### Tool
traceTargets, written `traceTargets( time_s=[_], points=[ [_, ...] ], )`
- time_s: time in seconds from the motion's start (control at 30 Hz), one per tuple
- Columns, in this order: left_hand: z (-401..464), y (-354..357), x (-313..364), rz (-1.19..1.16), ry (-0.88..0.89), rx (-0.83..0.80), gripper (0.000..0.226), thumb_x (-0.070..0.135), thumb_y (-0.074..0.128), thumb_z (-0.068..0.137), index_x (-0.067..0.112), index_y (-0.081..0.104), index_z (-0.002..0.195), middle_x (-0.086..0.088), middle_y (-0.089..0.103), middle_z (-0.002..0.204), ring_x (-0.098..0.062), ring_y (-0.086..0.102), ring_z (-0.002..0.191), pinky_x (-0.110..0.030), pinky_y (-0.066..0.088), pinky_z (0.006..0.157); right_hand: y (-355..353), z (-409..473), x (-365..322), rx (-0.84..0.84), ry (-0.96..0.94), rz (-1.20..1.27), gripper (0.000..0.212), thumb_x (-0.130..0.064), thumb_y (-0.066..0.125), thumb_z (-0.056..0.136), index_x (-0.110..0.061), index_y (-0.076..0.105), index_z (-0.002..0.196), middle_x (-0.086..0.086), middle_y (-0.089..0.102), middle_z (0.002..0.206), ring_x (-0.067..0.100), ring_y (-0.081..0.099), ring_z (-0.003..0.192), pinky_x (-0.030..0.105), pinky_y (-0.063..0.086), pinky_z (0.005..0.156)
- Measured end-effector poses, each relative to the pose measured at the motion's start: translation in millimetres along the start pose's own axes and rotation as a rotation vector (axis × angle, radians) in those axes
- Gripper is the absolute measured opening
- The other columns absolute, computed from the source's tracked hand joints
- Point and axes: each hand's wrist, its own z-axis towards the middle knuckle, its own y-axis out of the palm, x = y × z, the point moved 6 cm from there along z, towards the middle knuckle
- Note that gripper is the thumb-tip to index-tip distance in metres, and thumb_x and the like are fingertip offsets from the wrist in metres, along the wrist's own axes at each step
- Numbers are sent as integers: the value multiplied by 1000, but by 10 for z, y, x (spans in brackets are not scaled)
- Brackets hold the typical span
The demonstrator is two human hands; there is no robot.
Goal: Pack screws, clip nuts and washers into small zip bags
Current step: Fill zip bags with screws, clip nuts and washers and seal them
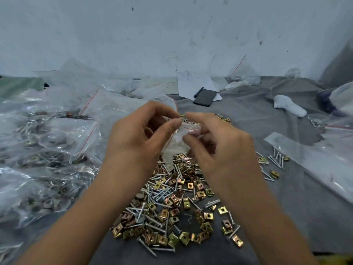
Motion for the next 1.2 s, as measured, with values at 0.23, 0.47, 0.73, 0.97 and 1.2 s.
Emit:
traceTargets(
  time_s=[0.23, 0.47, 0.73, 0.97, 1.2],
  points=[
    [27, -87, -72, -127, -76, -39, 14, 46, 77, 83, 32, 78, 86, 3, 74, 77, -10, 64, 65, -24, 51, 60, 3, -19, 26, -14, 6, 89, 25, -11, 60, 104, -20, 69, 126, -8, 71, 84, 11, 71, 74, 36, 59, 69],
    [-45, 7, -98, -176, -103, -248, 39, 65, 54, 99, 39, 75, 119, 9, 77, 114, -8, 73, 105, -35, 55, 85, -27, -19, 111, 22, 128, 196, 20, -35, 57, 107, -20, 67, 98, -1, 70, 72, 15, 72, 63, 46, 60, 60],
    [-190, 254, 8, -251, -70, -637, 93, 29, 90, 81, 38, 40, 159, 17, 56, 153, -5, 54, 142, -17, 42, 113, -90, 4, 55, -166, 81, 445, 8, -29, 68, 100, -24, 73, 101, 5, 72, 79, 22, 69, 64, 42, 59, 58],
    [-230, 367, 122, -448, -153, -732, 76, 6, 88, 81, 24, 55, 146, 1, 68, 141, -15, 64, 133, -19, 48, 107, -205, 8, 84, -146, 126, 603, 32, -35, 82, 86, -18, 57, 95, 7, 69, 65, 6, 51, 44, 18, 39, 41],
    [-260, 343, 80, -427, -230, -797, 75, 19, 90, 74, 22, 57, 142, 2, 69, 139, -15, 63, 134, -19, 46, 110, -358, 39, 15, -101, -14, 298, 26, -47, 85, 74, -25, 77, 87, 0, 72, 78, 22, 66, 61, 43, 57, 53]
  ],
)
